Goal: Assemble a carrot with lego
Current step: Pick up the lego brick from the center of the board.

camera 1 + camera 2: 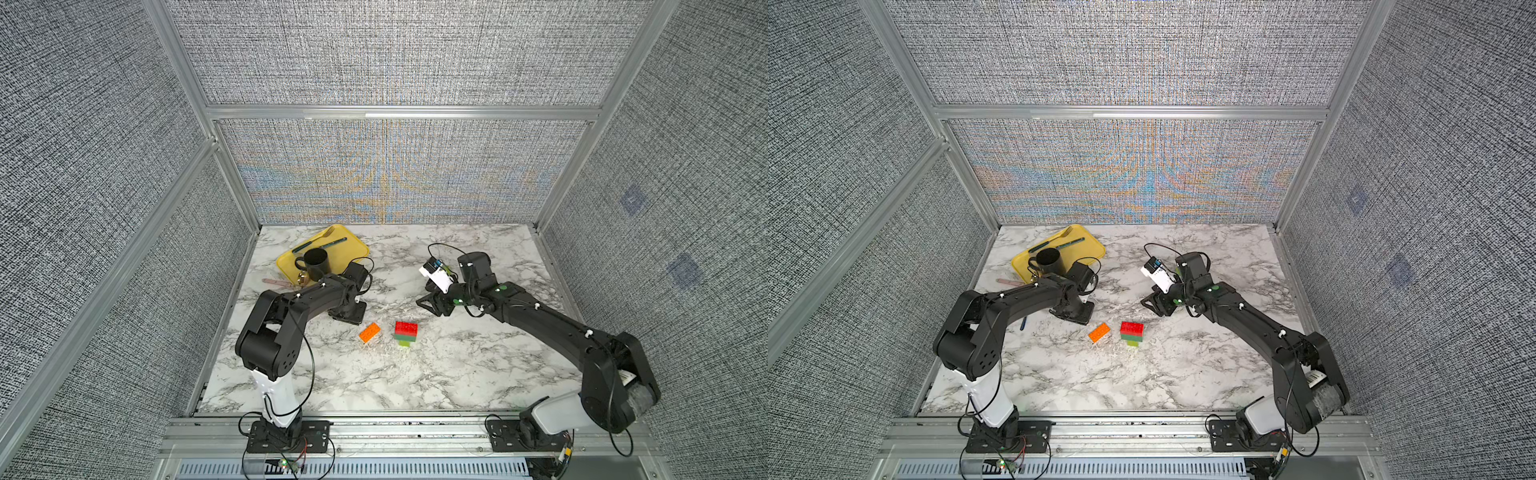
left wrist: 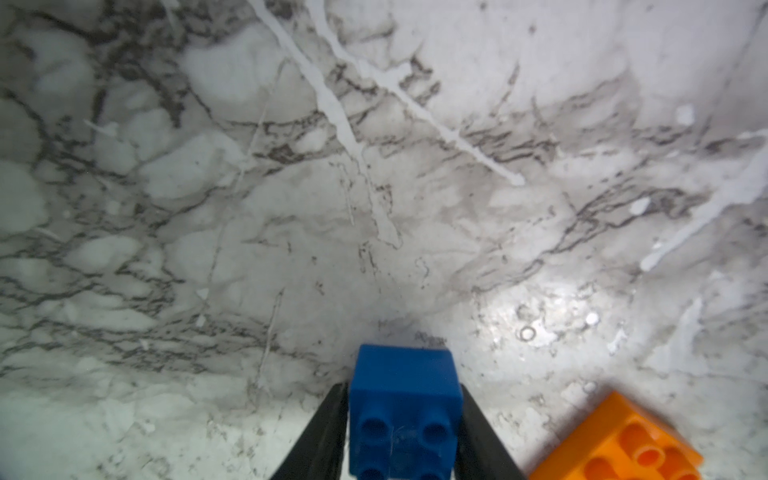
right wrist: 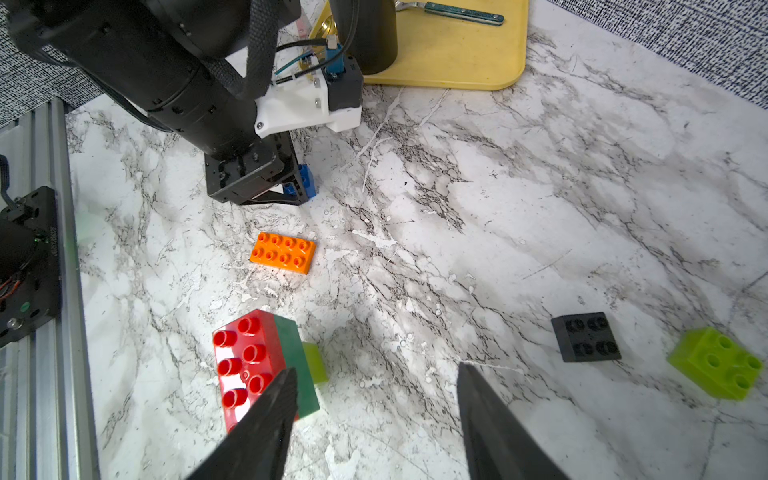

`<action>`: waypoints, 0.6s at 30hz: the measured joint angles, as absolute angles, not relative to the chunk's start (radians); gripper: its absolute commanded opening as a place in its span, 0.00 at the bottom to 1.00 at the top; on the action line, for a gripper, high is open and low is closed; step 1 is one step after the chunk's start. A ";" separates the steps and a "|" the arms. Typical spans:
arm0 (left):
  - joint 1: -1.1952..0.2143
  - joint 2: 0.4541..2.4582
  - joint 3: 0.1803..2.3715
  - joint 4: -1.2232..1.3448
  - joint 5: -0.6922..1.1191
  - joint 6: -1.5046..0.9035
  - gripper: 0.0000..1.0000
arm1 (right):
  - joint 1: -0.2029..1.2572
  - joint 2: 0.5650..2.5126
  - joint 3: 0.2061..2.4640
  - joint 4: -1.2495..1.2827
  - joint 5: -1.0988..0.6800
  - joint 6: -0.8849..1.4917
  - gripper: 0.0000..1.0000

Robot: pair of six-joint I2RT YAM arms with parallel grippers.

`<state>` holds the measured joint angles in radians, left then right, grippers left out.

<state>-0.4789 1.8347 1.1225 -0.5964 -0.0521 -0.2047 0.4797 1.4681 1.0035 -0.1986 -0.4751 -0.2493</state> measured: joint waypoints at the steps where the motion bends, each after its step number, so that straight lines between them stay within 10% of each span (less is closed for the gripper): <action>1: -0.479 1.835 1.123 -0.595 -0.051 -0.202 0.41 | 0.480 1.468 1.003 -0.199 -0.475 -0.246 0.63; 18: -0.476 1.748 1.110 -0.565 -0.053 -0.210 0.18 | 0.471 1.414 0.939 -0.138 -0.416 -0.186 0.64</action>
<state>-0.4755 1.7485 1.1095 -0.5648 -0.0532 -0.2104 0.4713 1.4136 0.9390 -0.1379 -0.4164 -0.1856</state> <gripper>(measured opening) 0.345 0.635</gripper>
